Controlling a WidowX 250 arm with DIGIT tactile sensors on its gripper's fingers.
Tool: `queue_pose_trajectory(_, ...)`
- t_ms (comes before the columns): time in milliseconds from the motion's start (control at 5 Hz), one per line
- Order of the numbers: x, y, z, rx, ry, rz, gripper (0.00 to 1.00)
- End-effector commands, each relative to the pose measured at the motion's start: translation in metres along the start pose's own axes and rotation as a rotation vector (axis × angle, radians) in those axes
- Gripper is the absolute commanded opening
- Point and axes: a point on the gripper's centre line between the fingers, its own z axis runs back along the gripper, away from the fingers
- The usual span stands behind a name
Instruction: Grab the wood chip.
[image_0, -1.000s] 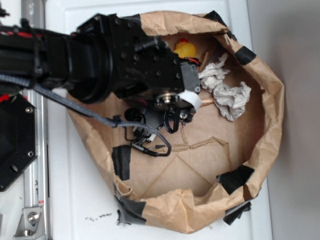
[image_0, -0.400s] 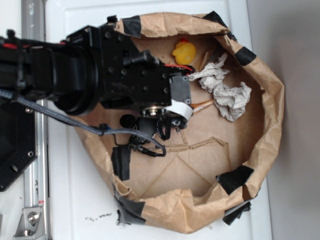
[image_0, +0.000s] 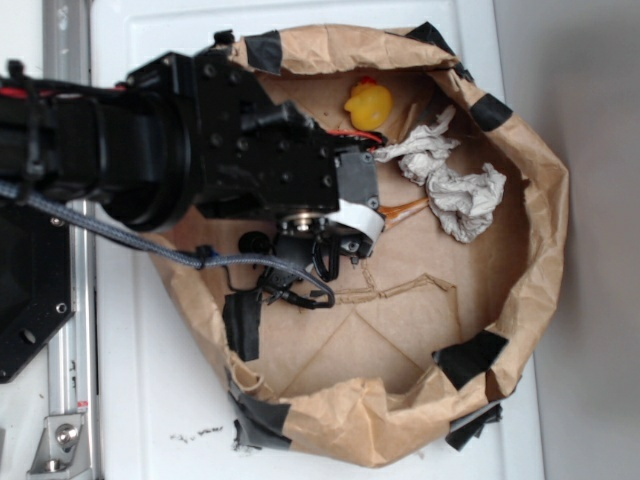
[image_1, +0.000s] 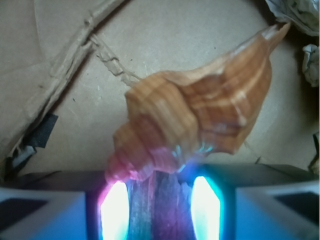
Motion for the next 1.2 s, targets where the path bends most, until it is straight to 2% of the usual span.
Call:
queue_pose_trajectory(0, -0.008, -0.005, 0.021, -0.028, -0.049, 0.036, 0.0)
queue_pose_trajectory(200, -0.006, 0.002, 0.031, -0.033, -0.06, 0.069, 0.0)
queue_pose_trajectory(400, 0.003, 0.014, 0.066, -0.033, -0.112, 0.134, 0.0)
queue_pose_trajectory(600, 0.023, 0.022, 0.115, -0.043, -0.174, 0.197, 0.0)
queue_pose_trajectory(1000, 0.044, 0.013, 0.137, -0.037, -0.159, 0.193, 0.0)
